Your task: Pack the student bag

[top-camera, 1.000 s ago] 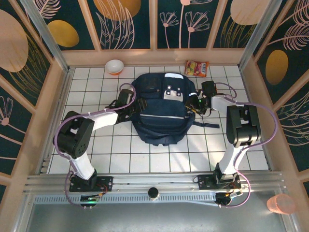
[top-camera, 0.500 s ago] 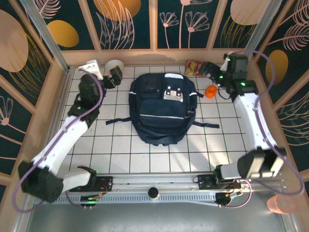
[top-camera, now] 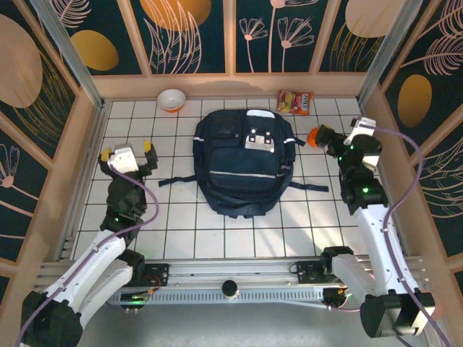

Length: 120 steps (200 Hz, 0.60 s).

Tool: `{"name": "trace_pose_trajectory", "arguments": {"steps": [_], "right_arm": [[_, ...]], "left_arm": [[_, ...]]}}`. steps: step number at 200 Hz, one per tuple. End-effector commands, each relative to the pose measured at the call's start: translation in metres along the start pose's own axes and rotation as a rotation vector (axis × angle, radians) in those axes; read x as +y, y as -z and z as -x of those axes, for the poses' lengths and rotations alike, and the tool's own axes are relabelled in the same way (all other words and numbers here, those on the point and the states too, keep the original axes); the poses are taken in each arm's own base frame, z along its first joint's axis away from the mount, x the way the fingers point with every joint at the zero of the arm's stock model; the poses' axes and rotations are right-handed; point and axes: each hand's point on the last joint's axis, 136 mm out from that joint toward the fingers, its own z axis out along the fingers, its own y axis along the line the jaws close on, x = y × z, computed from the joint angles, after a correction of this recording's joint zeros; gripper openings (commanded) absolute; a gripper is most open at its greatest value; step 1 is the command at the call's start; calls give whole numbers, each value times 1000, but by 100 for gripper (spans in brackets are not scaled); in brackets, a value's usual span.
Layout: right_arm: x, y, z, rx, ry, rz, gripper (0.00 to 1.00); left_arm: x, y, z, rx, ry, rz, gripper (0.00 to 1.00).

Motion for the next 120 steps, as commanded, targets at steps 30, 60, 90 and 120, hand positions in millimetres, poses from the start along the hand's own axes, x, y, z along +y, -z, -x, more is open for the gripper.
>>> {"name": "trace_pose_trajectory", "arguments": {"steps": [30, 60, 90, 120], "right_arm": [[-30, -18, -52, -56, 73, -88, 99], [-37, -24, -89, -36, 83, -83, 99], [-41, -27, -116, -38, 88, -64, 99], [-43, -26, -129, -66, 89, -40, 99]], "left_arm": [[22, 32, -40, -108, 18, 27, 99], [31, 38, -72, -55, 18, 58, 99], [37, 43, -96, -14, 53, 80, 99], [37, 38, -95, -23, 83, 84, 99]]}}
